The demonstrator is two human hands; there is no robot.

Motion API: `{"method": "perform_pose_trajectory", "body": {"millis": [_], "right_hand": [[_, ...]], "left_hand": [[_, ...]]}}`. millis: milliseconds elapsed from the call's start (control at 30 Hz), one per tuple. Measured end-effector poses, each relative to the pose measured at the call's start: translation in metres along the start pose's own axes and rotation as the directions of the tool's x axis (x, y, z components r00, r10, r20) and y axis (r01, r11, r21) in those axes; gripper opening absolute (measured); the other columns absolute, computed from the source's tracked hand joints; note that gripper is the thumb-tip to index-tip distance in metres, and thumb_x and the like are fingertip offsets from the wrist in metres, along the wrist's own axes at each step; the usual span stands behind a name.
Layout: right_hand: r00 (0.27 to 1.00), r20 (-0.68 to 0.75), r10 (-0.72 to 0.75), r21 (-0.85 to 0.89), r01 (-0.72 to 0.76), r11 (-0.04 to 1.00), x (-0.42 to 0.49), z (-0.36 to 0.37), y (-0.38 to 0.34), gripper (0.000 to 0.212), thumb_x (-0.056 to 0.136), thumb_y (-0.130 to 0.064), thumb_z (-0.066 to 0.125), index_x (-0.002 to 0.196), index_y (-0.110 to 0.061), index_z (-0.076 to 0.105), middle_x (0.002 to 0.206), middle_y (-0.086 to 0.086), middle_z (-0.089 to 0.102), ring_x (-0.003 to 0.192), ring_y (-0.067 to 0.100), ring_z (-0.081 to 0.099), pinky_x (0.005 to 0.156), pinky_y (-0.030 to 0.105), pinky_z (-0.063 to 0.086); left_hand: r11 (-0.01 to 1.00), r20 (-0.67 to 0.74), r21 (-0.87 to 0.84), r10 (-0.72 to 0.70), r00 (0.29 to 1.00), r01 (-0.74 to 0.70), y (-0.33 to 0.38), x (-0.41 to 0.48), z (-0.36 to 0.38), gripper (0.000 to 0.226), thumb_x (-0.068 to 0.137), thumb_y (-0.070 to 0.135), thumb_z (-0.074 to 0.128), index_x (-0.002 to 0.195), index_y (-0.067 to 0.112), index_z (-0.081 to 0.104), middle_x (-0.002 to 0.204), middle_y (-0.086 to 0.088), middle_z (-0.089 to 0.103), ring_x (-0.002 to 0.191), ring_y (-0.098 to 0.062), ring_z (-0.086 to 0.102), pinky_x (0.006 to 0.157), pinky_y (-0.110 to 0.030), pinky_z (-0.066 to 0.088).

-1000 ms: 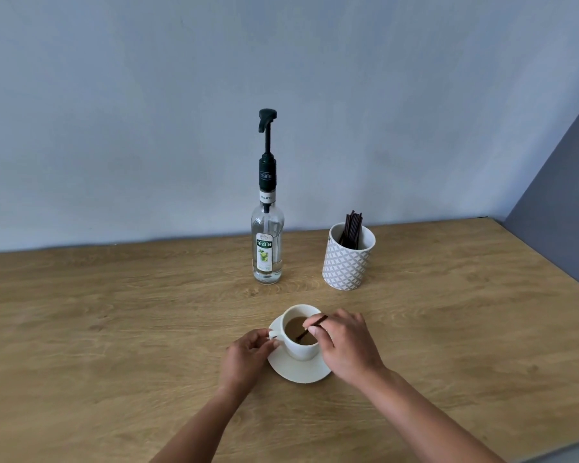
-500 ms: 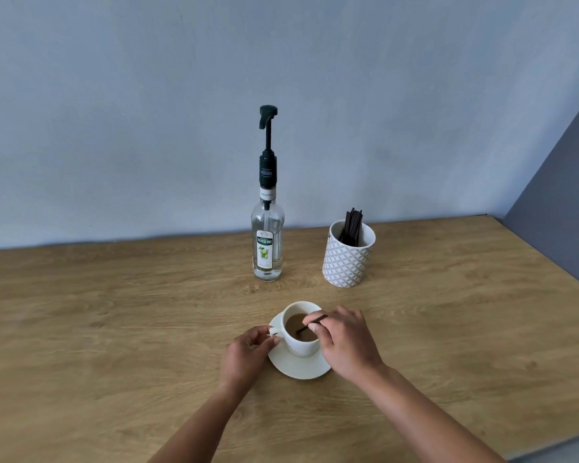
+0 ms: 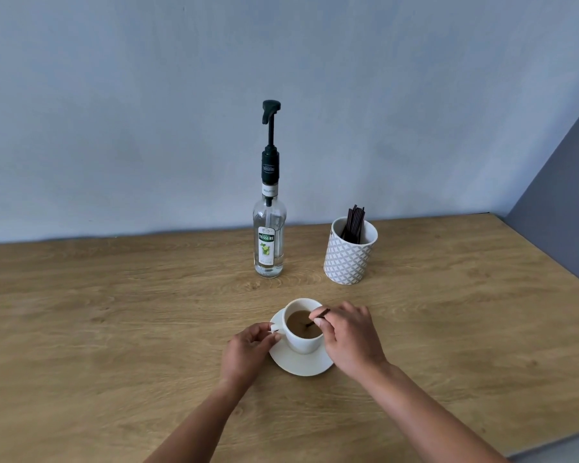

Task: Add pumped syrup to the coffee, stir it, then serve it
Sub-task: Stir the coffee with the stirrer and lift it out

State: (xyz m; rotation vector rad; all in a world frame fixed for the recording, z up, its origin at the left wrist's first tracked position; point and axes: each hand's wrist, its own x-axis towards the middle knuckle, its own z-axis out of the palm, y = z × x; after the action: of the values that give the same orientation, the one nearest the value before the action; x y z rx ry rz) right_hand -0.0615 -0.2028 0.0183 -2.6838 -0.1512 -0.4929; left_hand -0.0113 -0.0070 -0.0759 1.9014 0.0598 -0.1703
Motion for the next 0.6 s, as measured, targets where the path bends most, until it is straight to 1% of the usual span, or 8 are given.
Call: {"method": "perform_pose_trajectory", "body": {"millis": [67,133,233,300,467,533,600], "right_hand": [[1.0,-0.013,0.007,-0.008,-0.007,1.0,0.0,-0.0011,0.0008,0.016,0.085,-0.011,0.066,0.092,-0.024,0.071,0.079,-0.013,0.071,0.08,0.017,0.059,0.075,0.035,0.038],[1.0,-0.007,0.0,0.01,0.0,1.0,0.0001,-0.0012,0.0,0.016,0.086,-0.012,0.064,0.093,-0.025,0.069,0.08,-0.014,0.07,0.081,0.015,0.058,0.076,0.032,0.036],[0.999,0.0,-0.036,0.032,0.036,0.999,-0.001,0.0026,-0.0009,0.016,0.088,-0.015,0.063,0.096,-0.027,0.07,0.082,-0.014,0.07,0.083,0.013,0.057,0.077,0.028,0.032],[0.999,0.01,-0.035,0.025,0.034,0.999,-0.001,0.0042,-0.0011,0.016,0.089,-0.016,0.063,0.097,-0.027,0.071,0.084,-0.014,0.071,0.084,0.012,0.057,0.078,0.027,0.031],[1.0,-0.015,-0.015,-0.048,0.014,0.999,-0.001,0.0021,-0.0001,0.015,0.084,-0.012,0.067,0.091,-0.025,0.07,0.079,-0.014,0.072,0.079,0.016,0.059,0.073,0.033,0.036],[1.0,-0.01,-0.021,-0.046,0.021,0.999,-0.0022,0.0008,-0.0008,0.013,0.086,-0.016,0.061,0.091,-0.025,0.069,0.081,-0.014,0.071,0.08,0.015,0.058,0.073,0.032,0.034],[0.999,-0.004,-0.035,-0.016,0.035,0.999,-0.003,0.0015,-0.0025,0.014,0.087,-0.019,0.057,0.092,-0.026,0.069,0.082,-0.015,0.071,0.081,0.013,0.058,0.074,0.029,0.03]], "left_hand": [[1.0,-0.006,-0.001,-0.007,1.0,0.007,-0.0002,0.0,0.0003,0.009,0.078,0.041,0.08,0.085,0.042,0.076,0.078,0.023,0.075,0.07,0.01,0.064,0.071,-0.026,0.05],[1.0,-0.01,0.005,-0.009,1.0,0.009,-0.0009,0.0001,0.0001,0.012,0.078,0.042,0.08,0.089,0.04,0.077,0.079,0.024,0.075,0.073,0.01,0.065,0.074,-0.027,0.052],[1.0,-0.009,0.003,-0.014,1.0,0.014,-0.0012,0.0002,0.0,0.017,0.078,0.042,0.08,0.094,0.038,0.077,0.084,0.021,0.077,0.082,0.002,0.069,0.078,-0.031,0.055],[1.0,-0.008,-0.007,-0.015,1.0,0.015,-0.0005,0.0005,0.0005,0.017,0.078,0.041,0.08,0.094,0.037,0.078,0.085,0.019,0.078,0.084,-0.001,0.071,0.08,-0.032,0.055],[1.0,-0.004,-0.014,-0.014,1.0,0.014,0.0001,0.0002,-0.0003,0.011,0.078,0.041,0.08,0.089,0.04,0.077,0.083,0.017,0.077,0.084,-0.005,0.071,0.081,-0.035,0.055],[1.0,-0.007,-0.009,-0.011,1.0,0.011,0.0007,-0.0004,-0.0005,0.009,0.078,0.041,0.079,0.087,0.042,0.076,0.082,0.018,0.077,0.083,-0.005,0.07,0.079,-0.034,0.054],[1.0,-0.008,-0.003,-0.011,1.0,0.011,0.002,-0.0011,-0.0006,0.009,0.079,0.041,0.079,0.087,0.042,0.076,0.082,0.021,0.076,0.081,0.0,0.069,0.078,-0.031,0.053]]}}
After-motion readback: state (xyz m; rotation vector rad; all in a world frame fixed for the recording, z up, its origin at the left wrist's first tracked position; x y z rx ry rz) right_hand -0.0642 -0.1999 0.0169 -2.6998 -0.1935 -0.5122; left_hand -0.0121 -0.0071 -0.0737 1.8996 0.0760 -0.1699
